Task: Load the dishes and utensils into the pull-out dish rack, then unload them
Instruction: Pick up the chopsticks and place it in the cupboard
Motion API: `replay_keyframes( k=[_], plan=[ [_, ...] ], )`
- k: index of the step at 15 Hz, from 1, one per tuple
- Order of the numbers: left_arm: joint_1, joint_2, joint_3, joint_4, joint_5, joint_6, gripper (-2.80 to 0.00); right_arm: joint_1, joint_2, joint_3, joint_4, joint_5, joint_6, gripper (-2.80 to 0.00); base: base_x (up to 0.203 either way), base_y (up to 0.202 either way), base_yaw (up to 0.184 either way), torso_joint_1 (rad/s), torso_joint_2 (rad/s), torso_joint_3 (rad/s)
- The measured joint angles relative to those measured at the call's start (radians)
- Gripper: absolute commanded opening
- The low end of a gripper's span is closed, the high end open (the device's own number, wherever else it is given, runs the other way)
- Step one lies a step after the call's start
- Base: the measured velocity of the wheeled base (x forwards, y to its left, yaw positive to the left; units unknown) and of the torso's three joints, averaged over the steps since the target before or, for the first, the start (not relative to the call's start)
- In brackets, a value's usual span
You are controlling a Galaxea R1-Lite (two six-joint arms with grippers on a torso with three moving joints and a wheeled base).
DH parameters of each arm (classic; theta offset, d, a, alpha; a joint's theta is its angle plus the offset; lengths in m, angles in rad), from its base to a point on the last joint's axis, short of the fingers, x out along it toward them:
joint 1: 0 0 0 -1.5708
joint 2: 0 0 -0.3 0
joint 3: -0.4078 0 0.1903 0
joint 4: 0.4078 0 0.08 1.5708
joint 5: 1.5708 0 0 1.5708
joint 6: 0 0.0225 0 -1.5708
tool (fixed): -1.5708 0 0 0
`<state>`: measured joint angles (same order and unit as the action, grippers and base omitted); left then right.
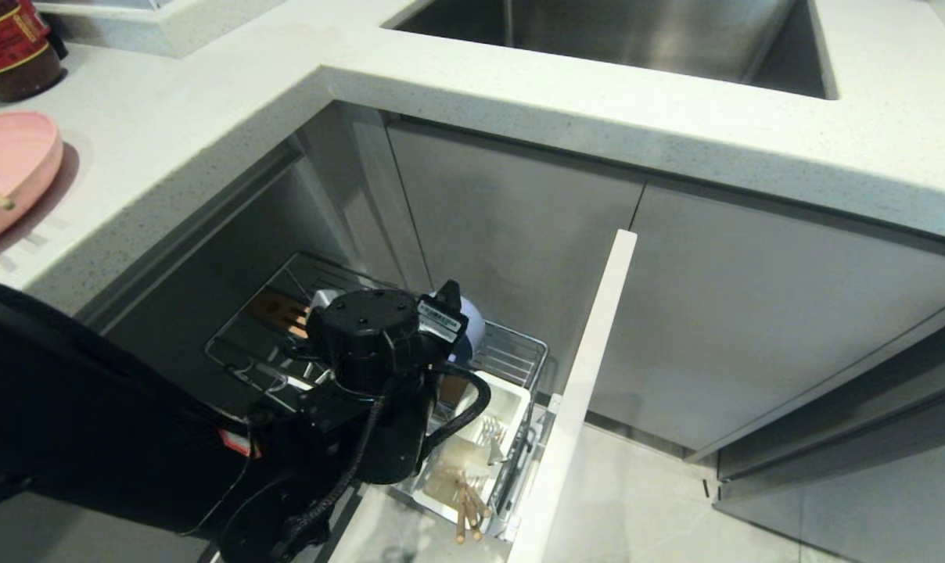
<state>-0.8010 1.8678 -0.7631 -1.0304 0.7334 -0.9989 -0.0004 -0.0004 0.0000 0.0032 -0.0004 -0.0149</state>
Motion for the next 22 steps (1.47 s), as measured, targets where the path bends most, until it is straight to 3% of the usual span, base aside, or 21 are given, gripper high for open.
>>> replay_keyframes(
  k=[5,7,10,13,16,18,20,22],
  plan=[
    [-0.042,-0.132,-0.045,0.148,0.036,0.118,-2.8,0.0,0.0,0.0,0.0,0.0,0.0,-2.8,0.0,0.0,0.0,0.0,0.0,0.0],
    [-0.046,-0.188,-0.08,0.196,0.038,0.21,-2.8,0.0,0.0,0.0,0.0,0.0,0.0,-2.8,0.0,0.0,0.0,0.0,0.0,0.0],
    [-0.047,-0.265,-0.123,0.205,0.039,0.384,-2.8,0.0,0.0,0.0,0.0,0.0,0.0,-2.8,0.0,0.0,0.0,0.0,0.0,0.0],
    [-0.047,-0.341,-0.182,0.265,0.062,0.603,-2.8,0.0,0.0,0.0,0.0,0.0,0.0,-2.8,0.0,0.0,0.0,0.0,0.0,0.0],
    [-0.058,-0.39,-0.394,0.326,0.124,0.88,-2.8,0.0,0.0,0.0,0.0,0.0,0.0,-2.8,0.0,0.0,0.0,0.0,0.0,0.0],
    [-0.025,-0.41,-0.53,0.343,0.148,1.044,-2.8,0.0,0.0,0.0,0.0,0.0,0.0,-2.8,0.0,0.0,0.0,0.0,0.0,0.0],
    [0.045,-0.431,-0.629,0.397,0.17,1.135,-2.8,0.0,0.0,0.0,0.0,0.0,0.0,-2.8,0.0,0.0,0.0,0.0,0.0,0.0],
    [0.14,-0.456,-0.682,0.47,0.223,1.14,-2.8,0.0,0.0,0.0,0.0,0.0,0.0,-2.8,0.0,0.0,0.0,0.0,0.0,0.0]
  ],
)
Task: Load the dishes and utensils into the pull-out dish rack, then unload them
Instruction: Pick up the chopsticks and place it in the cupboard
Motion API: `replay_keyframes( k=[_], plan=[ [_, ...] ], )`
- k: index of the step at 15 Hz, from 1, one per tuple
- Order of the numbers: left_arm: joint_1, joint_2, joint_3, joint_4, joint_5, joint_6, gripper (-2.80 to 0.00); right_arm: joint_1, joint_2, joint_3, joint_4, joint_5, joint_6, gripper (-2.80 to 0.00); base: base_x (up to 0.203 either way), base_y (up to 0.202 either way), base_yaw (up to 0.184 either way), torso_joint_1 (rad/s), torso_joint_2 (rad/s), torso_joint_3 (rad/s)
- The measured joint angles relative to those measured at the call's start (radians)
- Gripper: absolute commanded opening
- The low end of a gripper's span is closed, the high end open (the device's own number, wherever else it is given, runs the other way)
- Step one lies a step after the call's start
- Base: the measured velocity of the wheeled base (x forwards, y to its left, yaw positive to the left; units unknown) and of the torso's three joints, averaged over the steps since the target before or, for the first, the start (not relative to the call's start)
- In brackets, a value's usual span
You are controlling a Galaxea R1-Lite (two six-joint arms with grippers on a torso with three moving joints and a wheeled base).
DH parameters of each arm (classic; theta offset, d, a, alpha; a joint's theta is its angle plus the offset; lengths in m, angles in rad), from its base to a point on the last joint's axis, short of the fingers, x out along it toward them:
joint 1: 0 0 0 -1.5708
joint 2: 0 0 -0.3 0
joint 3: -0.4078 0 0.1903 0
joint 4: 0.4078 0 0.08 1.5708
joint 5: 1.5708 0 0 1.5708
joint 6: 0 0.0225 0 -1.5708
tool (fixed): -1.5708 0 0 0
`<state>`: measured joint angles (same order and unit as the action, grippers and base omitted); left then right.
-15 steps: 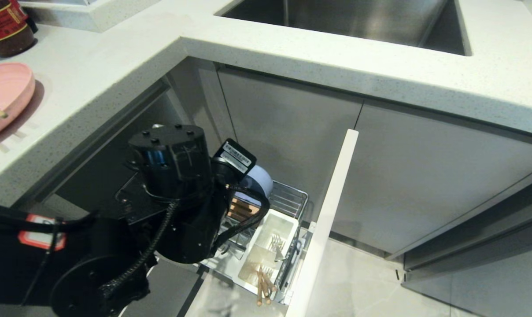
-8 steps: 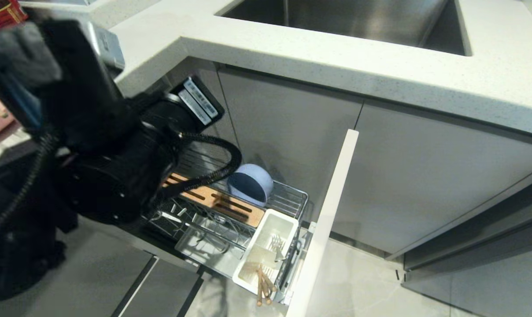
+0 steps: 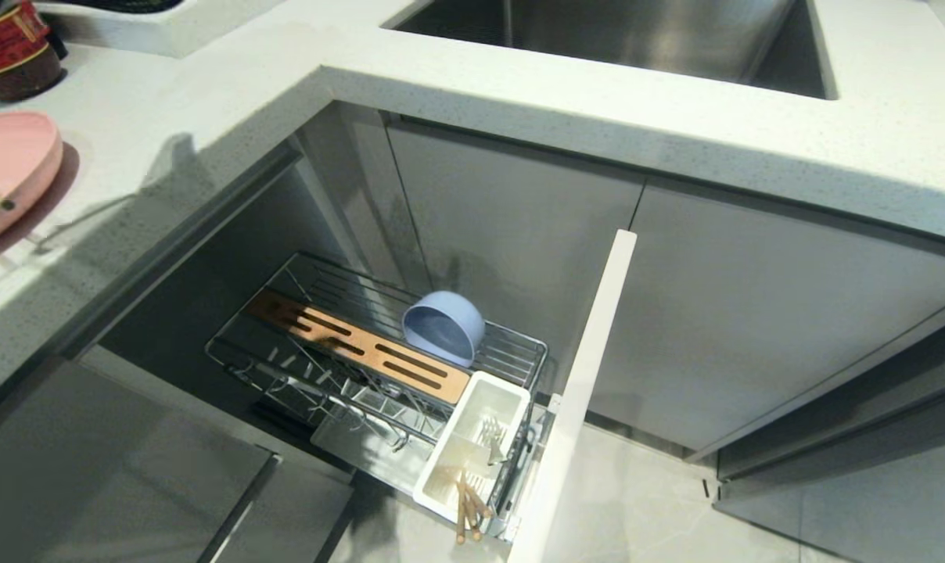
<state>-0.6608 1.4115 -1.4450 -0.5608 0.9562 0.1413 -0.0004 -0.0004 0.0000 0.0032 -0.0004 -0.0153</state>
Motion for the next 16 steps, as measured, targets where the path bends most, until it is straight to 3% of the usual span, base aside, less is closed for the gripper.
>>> replay_keyframes(
  k=[2,5,7,10,12,16],
  plan=[
    [0.116,-0.027,-0.067,0.123,0.032,-0.056,-2.8,0.0,0.0,0.0,0.0,0.0,0.0,-2.8,0.0,0.0,0.0,0.0,0.0,0.0],
    [0.252,-0.058,-0.197,0.387,0.029,-0.219,-2.8,0.0,0.0,0.0,0.0,0.0,0.0,-2.8,0.0,0.0,0.0,0.0,0.0,0.0],
    [0.319,-0.074,-0.271,0.584,-0.022,-0.324,-2.8,0.0,0.0,0.0,0.0,0.0,0.0,-2.8,0.0,0.0,0.0,0.0,0.0,0.0],
    [0.406,-0.087,-0.401,0.931,-0.18,-0.491,-2.8,0.0,0.0,0.0,0.0,0.0,0.0,-2.8,0.0,0.0,0.0,0.0,0.0,0.0],
    [0.45,-0.09,-0.467,1.144,-0.284,-0.543,-2.8,0.0,0.0,0.0,0.0,0.0,0.0,-2.8,0.0,0.0,0.0,0.0,0.0,0.0],
    [0.477,-0.09,-0.497,1.374,-0.272,-0.55,-2.8,0.0,0.0,0.0,0.0,0.0,0.0,-2.8,0.0,0.0,0.0,0.0,0.0,0.0]
  ],
)
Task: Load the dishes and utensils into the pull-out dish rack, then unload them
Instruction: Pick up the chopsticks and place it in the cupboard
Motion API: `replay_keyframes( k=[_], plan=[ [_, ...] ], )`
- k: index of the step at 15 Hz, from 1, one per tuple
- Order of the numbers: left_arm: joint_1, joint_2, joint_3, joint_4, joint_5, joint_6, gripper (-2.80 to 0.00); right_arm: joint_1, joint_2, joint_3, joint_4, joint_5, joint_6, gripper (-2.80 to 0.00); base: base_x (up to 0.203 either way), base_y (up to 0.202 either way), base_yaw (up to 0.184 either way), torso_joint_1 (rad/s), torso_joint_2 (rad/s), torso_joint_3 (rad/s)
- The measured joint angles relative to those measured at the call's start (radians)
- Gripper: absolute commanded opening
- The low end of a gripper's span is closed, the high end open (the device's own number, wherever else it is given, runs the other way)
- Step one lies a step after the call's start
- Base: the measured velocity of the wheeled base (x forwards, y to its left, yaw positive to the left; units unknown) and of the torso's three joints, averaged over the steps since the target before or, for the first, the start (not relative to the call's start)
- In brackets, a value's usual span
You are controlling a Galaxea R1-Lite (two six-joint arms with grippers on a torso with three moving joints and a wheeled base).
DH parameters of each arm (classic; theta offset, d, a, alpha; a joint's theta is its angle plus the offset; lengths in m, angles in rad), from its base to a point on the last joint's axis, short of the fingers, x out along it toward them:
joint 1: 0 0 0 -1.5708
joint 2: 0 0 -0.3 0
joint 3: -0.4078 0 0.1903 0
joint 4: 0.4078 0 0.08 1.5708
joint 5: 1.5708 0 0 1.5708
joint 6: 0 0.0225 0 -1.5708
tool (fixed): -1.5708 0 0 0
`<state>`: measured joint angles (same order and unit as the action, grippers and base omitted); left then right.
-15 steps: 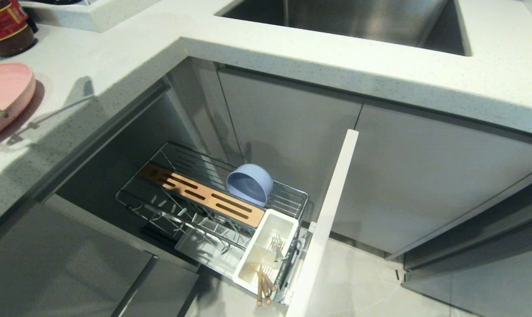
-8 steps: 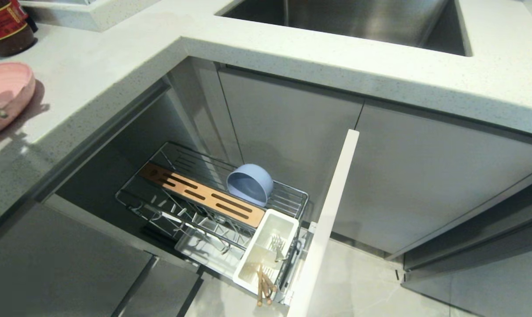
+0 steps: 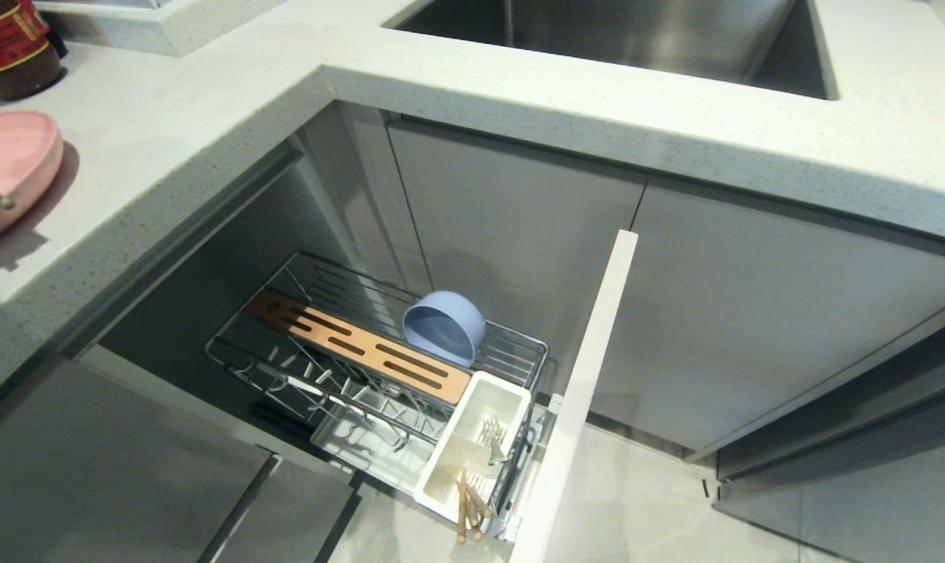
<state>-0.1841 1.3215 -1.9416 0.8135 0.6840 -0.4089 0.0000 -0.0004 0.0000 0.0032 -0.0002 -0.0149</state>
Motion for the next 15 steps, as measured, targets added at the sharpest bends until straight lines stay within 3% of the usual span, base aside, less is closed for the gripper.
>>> replay_keyframes(
  k=[6,7,10,15],
  plan=[
    [0.06,-0.013,-0.003,0.146,-0.003,-0.082,-2.8,0.0,0.0,0.0,0.0,0.0,0.0,-2.8,0.0,0.0,0.0,0.0,0.0,0.0],
    [0.064,-0.013,-0.002,0.176,-0.008,-0.105,0.0,0.0,0.0,0.0,0.0,0.0,0.0,-2.8,0.0,0.0,0.0,0.0,0.0,0.0],
    [0.069,-0.012,-0.001,0.209,-0.029,-0.16,0.0,-0.001,0.0,0.0,0.0,0.0,0.0,-2.8,0.0,0.0,0.0,0.0,0.0,0.0],
    [0.075,0.006,0.003,0.217,-0.123,-0.248,0.0,0.0,0.0,0.0,0.0,0.0,0.0,-2.8,0.0,0.0,0.0,0.0,0.0,0.0]
  ],
)
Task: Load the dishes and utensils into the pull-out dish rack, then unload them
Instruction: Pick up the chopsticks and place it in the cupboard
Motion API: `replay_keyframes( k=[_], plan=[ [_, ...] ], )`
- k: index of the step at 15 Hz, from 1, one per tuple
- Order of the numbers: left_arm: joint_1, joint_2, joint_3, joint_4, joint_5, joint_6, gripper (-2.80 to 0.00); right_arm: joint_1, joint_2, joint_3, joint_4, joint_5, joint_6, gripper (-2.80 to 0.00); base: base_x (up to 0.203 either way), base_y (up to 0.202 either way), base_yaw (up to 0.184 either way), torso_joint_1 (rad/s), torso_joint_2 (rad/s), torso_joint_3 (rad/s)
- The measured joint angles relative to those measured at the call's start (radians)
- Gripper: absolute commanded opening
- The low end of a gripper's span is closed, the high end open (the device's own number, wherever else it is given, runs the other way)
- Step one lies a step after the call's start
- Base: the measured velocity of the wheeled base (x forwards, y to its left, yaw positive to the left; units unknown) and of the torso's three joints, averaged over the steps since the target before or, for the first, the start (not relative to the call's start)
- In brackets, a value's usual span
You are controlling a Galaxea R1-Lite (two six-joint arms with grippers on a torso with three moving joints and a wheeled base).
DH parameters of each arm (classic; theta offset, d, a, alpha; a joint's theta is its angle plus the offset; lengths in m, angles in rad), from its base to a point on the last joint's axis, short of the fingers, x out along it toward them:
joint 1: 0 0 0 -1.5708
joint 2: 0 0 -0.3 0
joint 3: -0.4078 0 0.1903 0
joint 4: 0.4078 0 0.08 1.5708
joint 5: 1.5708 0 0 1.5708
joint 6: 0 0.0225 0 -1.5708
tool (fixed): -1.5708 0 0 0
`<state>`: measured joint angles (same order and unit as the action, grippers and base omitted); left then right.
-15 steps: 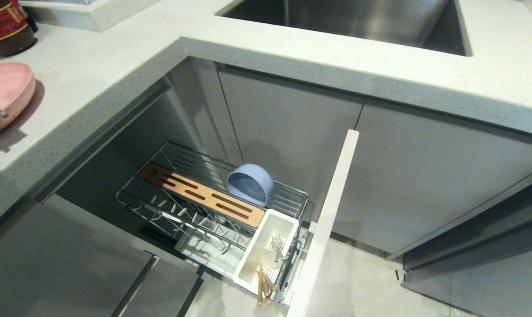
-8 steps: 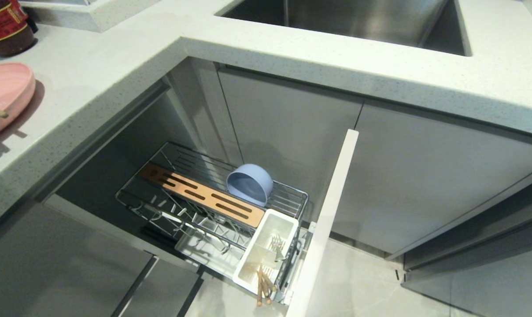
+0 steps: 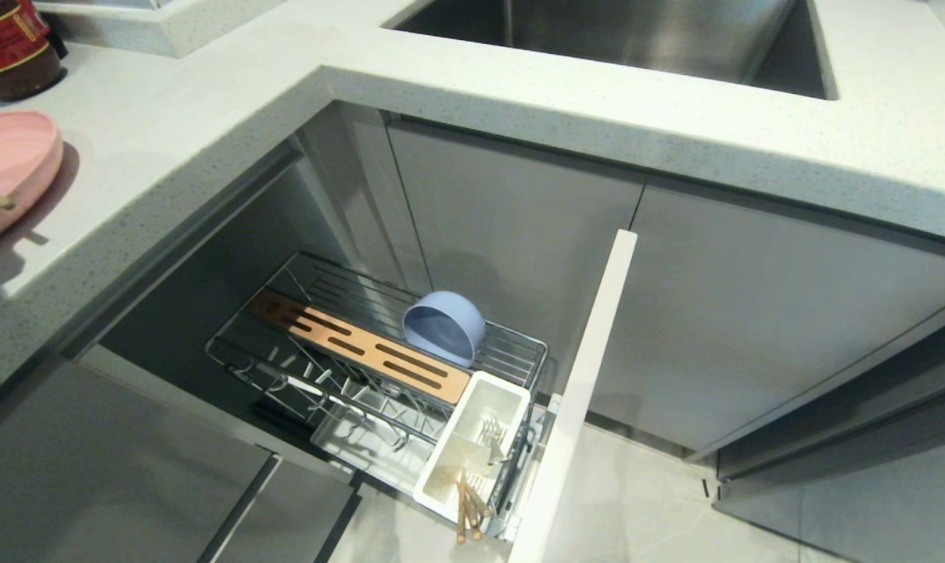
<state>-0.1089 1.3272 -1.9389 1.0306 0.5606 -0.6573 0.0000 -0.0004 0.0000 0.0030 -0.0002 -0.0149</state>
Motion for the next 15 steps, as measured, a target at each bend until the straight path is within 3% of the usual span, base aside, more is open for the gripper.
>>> replay_keyframes(
  k=[3,8,15],
  plan=[
    [0.01,0.025,0.003,0.044,-0.004,-0.018,0.0,0.0,0.0,0.0,0.0,0.0,0.0,-2.8,0.0,0.0,0.0,0.0,0.0,0.0],
    [0.015,0.06,0.003,0.043,-0.046,-0.035,0.0,0.0,0.0,0.0,0.0,0.0,0.0,-2.8,0.0,0.0,0.0,0.0,0.0,0.0],
    [0.033,0.088,0.001,0.033,-0.05,-0.038,0.0,0.0,0.0,0.0,0.0,0.0,0.0,-2.8,0.0,0.0,0.0,0.0,0.0,0.0]
  ],
)
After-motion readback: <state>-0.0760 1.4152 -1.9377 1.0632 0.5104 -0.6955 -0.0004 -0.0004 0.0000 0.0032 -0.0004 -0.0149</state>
